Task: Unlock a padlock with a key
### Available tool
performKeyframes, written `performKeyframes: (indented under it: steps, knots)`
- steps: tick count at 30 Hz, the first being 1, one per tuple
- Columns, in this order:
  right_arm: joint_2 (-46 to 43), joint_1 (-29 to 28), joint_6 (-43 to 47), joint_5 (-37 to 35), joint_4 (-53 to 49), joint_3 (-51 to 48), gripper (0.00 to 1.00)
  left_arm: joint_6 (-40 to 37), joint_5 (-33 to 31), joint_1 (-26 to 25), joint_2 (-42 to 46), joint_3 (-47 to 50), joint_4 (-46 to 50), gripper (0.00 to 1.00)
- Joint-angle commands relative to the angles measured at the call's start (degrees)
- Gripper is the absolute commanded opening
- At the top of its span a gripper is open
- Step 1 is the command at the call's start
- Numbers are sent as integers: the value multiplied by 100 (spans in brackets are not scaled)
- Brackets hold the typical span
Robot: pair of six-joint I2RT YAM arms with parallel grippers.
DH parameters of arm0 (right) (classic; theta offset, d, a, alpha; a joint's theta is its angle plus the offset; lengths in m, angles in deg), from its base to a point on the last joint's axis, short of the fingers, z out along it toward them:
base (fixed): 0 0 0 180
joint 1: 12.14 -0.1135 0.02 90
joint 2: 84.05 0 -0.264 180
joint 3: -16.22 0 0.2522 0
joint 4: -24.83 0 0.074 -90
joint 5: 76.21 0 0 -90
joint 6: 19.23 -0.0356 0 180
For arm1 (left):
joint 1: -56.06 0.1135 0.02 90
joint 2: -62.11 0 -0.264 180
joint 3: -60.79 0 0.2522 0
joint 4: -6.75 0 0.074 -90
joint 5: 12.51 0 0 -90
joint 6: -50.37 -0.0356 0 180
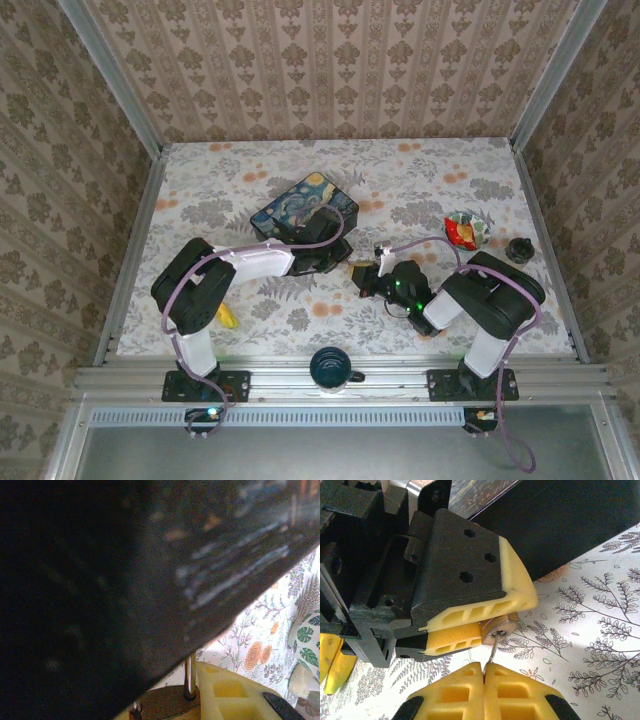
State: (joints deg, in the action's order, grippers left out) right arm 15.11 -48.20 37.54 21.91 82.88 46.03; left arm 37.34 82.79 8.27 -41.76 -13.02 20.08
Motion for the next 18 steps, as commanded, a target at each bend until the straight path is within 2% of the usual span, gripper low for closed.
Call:
performKeyframes:
  steps: [1,12,18]
  knots:
    - [67,-33,52,42,251,180,0,194,138,-2,-25,-24,-265,0]
    - [361,-25,-25,-256,297,352,0,147,162,2,96,20,-323,0]
    - [386,51,64,-171,313,490,0,113,287,-2,121,44,-441,0]
